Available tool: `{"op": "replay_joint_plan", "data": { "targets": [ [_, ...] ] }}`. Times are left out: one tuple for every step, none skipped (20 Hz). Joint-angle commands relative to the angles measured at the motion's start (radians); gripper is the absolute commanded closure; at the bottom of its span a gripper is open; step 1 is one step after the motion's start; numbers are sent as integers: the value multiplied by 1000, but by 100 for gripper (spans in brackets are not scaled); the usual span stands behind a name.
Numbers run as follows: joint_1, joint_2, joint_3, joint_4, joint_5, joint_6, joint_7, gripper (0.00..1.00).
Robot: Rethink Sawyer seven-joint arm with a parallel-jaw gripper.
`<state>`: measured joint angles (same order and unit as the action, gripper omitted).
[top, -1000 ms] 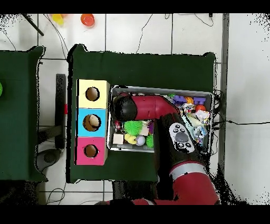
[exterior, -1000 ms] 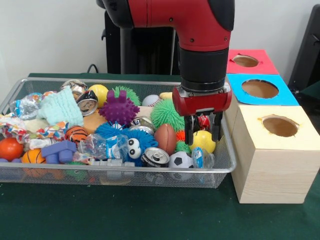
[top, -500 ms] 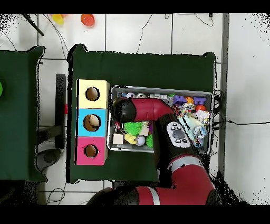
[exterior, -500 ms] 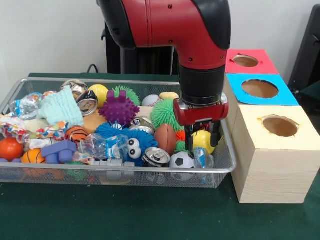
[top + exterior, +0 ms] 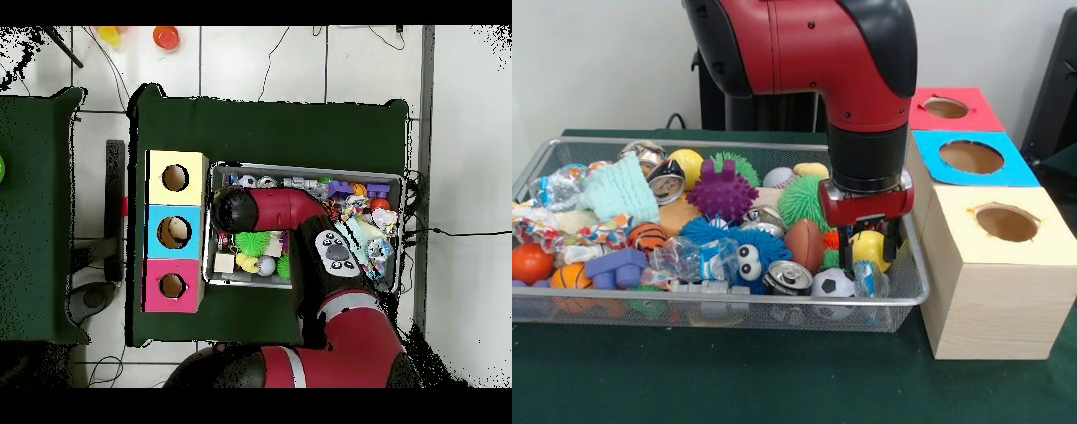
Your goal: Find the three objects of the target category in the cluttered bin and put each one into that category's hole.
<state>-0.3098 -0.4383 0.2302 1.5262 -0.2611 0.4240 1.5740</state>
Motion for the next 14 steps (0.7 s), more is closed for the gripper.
{"op": "replay_joint_plan", "data": {
  "targets": [
    [-28,67,98,-70,-31,-51,6,0],
    [-29,72,104,-81,-31,-50,0,0],
    [-28,78,106,-91,-31,-48,-2,0],
    [-28,85,110,-100,-31,-51,-4,0],
    [-28,89,112,-104,-30,-53,-2,0],
    [-25,96,112,-118,-33,-53,-4,0],
    [-19,104,109,-132,-34,-52,-3,0],
    [-13,114,107,-151,-33,-43,-3,0],
    [-11,123,110,-165,-31,-34,-6,0],
    [-10,125,111,-173,-33,-36,-5,0],
    [-10,125,113,-176,-32,-31,-7,0],
    [-12,125,116,-178,-30,-25,-10,0],
    [-13,123,117,-176,-29,-20,-10,0],
    [-16,124,121,-177,-32,-20,-16,0]
  ]
}}
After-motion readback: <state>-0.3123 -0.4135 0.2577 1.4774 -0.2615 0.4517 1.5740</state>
